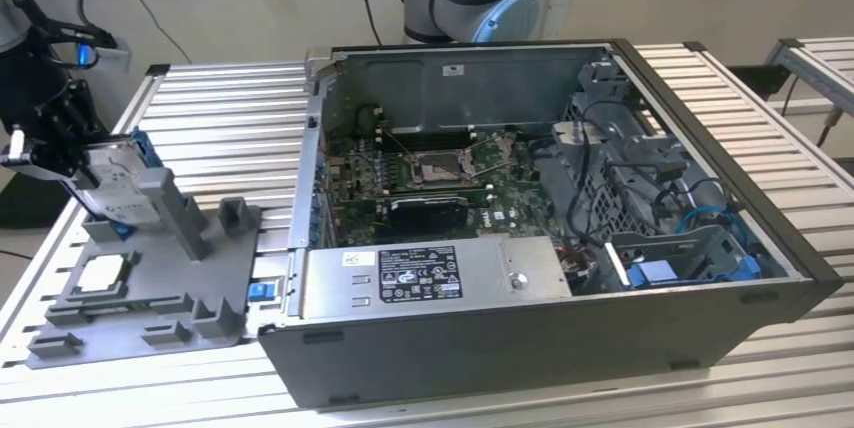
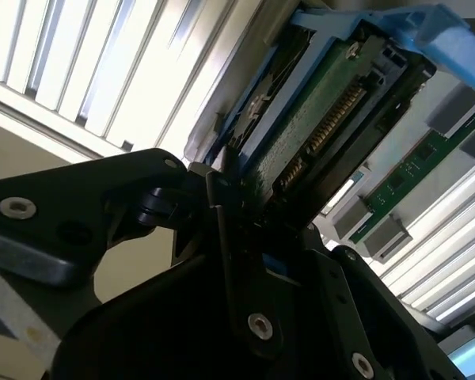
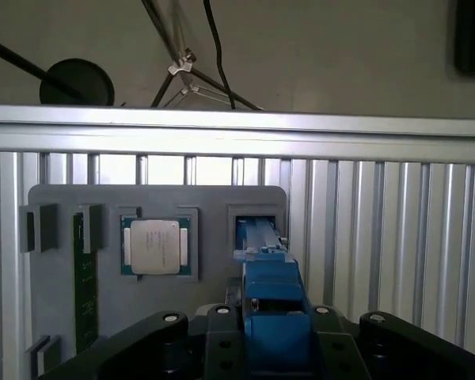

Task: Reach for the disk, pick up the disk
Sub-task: 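Pick up the disk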

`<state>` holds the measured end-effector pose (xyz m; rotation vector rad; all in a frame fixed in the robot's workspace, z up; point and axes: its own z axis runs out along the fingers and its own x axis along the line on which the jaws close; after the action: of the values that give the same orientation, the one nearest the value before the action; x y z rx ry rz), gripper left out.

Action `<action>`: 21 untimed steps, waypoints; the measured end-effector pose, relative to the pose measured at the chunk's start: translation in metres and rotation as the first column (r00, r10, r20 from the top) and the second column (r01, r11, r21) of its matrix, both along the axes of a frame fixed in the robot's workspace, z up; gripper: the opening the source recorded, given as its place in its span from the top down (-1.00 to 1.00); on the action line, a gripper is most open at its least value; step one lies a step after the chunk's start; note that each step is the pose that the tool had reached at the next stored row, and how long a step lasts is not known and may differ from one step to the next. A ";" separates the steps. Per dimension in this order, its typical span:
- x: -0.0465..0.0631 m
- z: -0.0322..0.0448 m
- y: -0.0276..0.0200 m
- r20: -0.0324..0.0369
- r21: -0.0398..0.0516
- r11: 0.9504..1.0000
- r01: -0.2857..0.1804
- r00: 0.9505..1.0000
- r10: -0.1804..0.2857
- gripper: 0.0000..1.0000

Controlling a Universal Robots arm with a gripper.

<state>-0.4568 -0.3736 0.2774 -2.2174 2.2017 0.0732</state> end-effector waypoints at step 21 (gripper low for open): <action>0.000 0.0236 0.0000 0.000 0.000 1.000 0.000 1.000 0.000 1.00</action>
<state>-0.4568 -0.3736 0.3010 -2.2174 2.2018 0.0732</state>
